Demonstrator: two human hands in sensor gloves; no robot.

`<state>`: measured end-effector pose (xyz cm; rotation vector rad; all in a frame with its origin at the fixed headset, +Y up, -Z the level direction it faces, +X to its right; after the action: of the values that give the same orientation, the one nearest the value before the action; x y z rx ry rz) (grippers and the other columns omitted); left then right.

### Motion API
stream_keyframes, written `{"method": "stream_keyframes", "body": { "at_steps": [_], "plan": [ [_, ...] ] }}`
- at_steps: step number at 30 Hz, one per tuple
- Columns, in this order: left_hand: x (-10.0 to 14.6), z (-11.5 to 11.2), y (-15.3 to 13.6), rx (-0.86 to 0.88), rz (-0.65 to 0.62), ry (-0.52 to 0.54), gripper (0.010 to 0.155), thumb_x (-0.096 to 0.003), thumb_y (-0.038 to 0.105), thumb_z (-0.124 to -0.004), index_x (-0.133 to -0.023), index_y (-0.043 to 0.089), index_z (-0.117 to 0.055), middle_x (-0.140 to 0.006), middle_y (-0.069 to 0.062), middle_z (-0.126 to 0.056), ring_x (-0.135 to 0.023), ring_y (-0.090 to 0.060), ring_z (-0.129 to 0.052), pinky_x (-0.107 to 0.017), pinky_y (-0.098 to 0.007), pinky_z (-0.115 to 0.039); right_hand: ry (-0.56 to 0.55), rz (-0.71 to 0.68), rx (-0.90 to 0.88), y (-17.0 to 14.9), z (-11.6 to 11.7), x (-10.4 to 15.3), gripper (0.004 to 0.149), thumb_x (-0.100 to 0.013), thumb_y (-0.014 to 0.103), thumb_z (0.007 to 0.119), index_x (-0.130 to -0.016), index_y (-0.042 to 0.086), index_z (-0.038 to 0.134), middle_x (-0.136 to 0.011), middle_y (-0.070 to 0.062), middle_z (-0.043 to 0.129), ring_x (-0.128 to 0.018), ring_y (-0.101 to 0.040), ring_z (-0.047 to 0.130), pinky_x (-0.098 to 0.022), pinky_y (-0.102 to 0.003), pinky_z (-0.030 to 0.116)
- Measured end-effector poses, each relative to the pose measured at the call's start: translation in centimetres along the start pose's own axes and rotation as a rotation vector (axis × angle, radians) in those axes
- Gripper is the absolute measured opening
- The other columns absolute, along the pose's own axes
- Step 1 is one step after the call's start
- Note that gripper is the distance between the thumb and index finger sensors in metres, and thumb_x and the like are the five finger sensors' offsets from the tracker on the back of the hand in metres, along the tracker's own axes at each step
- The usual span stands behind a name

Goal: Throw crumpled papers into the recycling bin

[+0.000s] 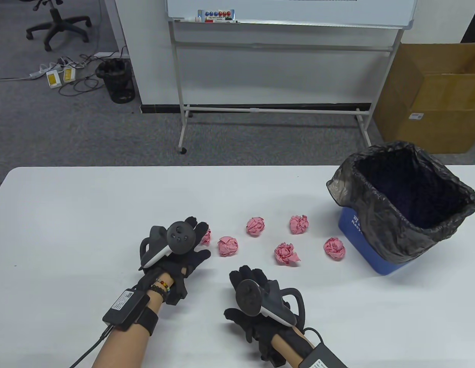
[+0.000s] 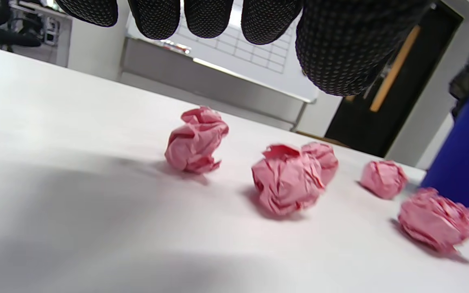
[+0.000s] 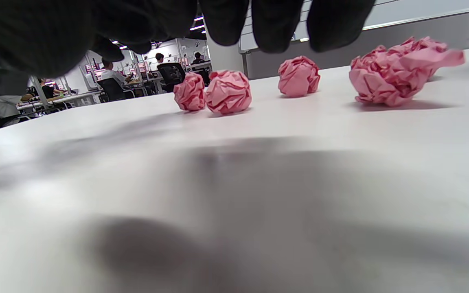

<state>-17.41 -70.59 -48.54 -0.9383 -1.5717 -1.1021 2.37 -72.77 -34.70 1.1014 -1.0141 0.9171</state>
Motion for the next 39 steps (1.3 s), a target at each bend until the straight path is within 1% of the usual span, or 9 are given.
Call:
{"method": "stream_keyframes", "body": {
  "at_steps": [6, 11, 16, 18, 20, 23, 28, 34, 39],
  "plan": [
    [-3.1, -1.2, -0.4, 0.013, 0.050, -0.029, 0.076, -0.0457, 0.045, -0.084, -0.110, 0.028, -0.049, -0.123, -0.012, -0.040, -0.112, -0.045, -0.048, -0.076, -0.067, -0.050, 0.005, 0.009, -0.022, -0.4, -0.2, 0.2, 0.091, -0.034, 0.064, 0.075, -0.110, 0.030, 0.038, -0.119, -0.004, 0.042, -0.112, -0.035, 0.050, -0.076, -0.056, 0.054],
    [-5.0, -3.5, -0.5, -0.042, 0.089, -0.073, 0.073, -0.0466, 0.040, -0.084, -0.110, 0.029, -0.050, -0.123, -0.011, -0.041, -0.111, -0.044, -0.050, -0.076, -0.065, -0.053, 0.018, 0.010, -0.023, -0.4, -0.2, 0.2, 0.091, -0.034, 0.064, 0.075, -0.110, 0.030, 0.038, -0.119, -0.004, 0.043, -0.112, -0.035, 0.050, -0.076, -0.056, 0.054],
    [-5.7, -4.6, -0.7, -0.130, 0.141, -0.073, 0.069, -0.0461, 0.036, -0.086, -0.107, 0.030, -0.055, -0.120, -0.010, -0.052, -0.106, -0.040, -0.066, -0.073, -0.058, -0.067, 0.028, 0.009, -0.024, -0.3, -0.1, 0.2, 0.091, -0.034, 0.064, 0.075, -0.110, 0.030, 0.039, -0.119, -0.003, 0.044, -0.112, -0.035, 0.051, -0.076, -0.056, 0.054],
    [-5.6, -4.5, -0.8, -0.166, 0.155, -0.015, 0.065, -0.0454, 0.033, -0.087, -0.105, 0.029, -0.061, -0.115, -0.010, -0.064, -0.100, -0.034, -0.079, -0.069, -0.051, -0.077, 0.032, 0.011, -0.024, -0.4, -0.1, 0.2, 0.090, -0.034, 0.064, 0.075, -0.110, 0.030, 0.039, -0.119, -0.003, 0.044, -0.112, -0.035, 0.051, -0.076, -0.056, 0.055],
    [-5.5, -4.4, -0.9, -0.176, 0.164, 0.015, 0.062, -0.0445, 0.032, -0.087, -0.102, 0.027, -0.066, -0.111, -0.011, -0.070, -0.093, -0.030, -0.087, -0.065, -0.046, -0.082, 0.031, 0.012, -0.023, -0.4, -0.1, 0.2, 0.090, -0.034, 0.064, 0.075, -0.110, 0.029, 0.039, -0.119, -0.003, 0.044, -0.112, -0.035, 0.051, -0.076, -0.056, 0.055],
    [-4.7, -3.7, -0.9, -0.172, 0.150, 0.066, 0.059, -0.0440, 0.031, -0.087, -0.100, 0.026, -0.070, -0.107, -0.011, -0.076, -0.087, -0.028, -0.094, -0.061, -0.040, -0.088, 0.025, 0.018, -0.029, -0.5, -0.3, 0.1, 0.090, -0.034, 0.063, 0.075, -0.110, 0.029, 0.040, -0.119, -0.003, 0.045, -0.112, -0.035, 0.051, -0.076, -0.056, 0.055],
    [-2.2, -1.6, -0.7, -0.079, 0.135, 0.123, 0.059, -0.0437, 0.031, -0.088, -0.100, 0.024, -0.071, -0.107, -0.013, -0.077, -0.086, -0.029, -0.095, -0.060, -0.041, -0.089, 0.009, 0.017, -0.044, -0.6, -0.5, 0.1, 0.090, -0.034, 0.063, 0.075, -0.110, 0.029, 0.041, -0.118, -0.004, 0.046, -0.112, -0.034, 0.053, -0.075, -0.055, 0.056],
    [2.5, 0.6, 0.4, -0.004, 0.098, 0.177, 0.060, -0.0434, 0.033, -0.089, -0.100, 0.024, -0.071, -0.107, -0.013, -0.077, -0.087, -0.028, -0.095, -0.060, -0.040, -0.089, 0.005, 0.017, -0.058, -0.7, -0.5, 0.1, 0.089, -0.034, 0.063, 0.075, -0.109, 0.029, 0.041, -0.118, -0.004, 0.047, -0.111, -0.035, 0.054, -0.075, -0.054, 0.057],
    [5.9, 1.1, 0.6, 0.025, 0.073, 0.165, 0.061, -0.0434, 0.034, -0.090, -0.100, 0.024, -0.071, -0.107, -0.012, -0.077, -0.087, -0.028, -0.095, -0.060, -0.040, -0.089, -0.016, 0.028, -0.073, -1.1, -0.9, 0.1, 0.089, -0.034, 0.063, 0.076, -0.109, 0.028, 0.042, -0.118, -0.004, 0.049, -0.111, -0.035, 0.056, -0.075, -0.054, 0.058]
  ]
}}
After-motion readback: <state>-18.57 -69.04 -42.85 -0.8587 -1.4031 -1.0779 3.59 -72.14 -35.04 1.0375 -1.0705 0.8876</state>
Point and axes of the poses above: the tracker on the back of each hand, its own y axis roughly to the thumb side, its own x axis roughly from the fingertips to the wrist, z = x × y, the point moved 4 cm from there along -x, roughly from the wrist to the fingertips
